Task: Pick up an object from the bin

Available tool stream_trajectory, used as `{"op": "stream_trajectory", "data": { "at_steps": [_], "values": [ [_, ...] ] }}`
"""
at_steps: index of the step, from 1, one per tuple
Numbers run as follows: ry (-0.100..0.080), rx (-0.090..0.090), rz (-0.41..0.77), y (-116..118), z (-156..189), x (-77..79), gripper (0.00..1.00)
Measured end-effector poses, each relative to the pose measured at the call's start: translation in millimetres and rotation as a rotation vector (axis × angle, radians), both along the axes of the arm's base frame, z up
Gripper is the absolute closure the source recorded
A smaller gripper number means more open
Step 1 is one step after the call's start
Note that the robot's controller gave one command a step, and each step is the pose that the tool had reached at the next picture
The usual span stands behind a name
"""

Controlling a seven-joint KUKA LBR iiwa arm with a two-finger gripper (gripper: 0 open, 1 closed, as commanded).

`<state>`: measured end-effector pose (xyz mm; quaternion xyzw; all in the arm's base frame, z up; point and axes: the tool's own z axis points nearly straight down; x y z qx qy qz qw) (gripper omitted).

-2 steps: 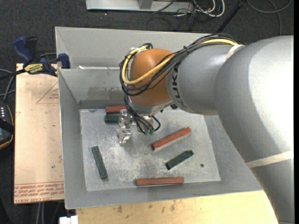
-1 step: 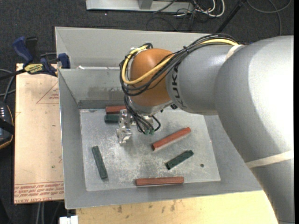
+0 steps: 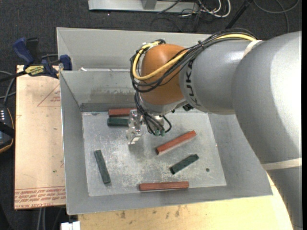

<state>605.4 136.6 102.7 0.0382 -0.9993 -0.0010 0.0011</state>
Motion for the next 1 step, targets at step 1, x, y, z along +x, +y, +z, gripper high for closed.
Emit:
{"op": "stream_trajectory", "data": {
  "at_steps": [1],
  "values": [
    [-0.005,0.0,0.307,-47.0,79.6,9.7,0.0]
  ]
}}
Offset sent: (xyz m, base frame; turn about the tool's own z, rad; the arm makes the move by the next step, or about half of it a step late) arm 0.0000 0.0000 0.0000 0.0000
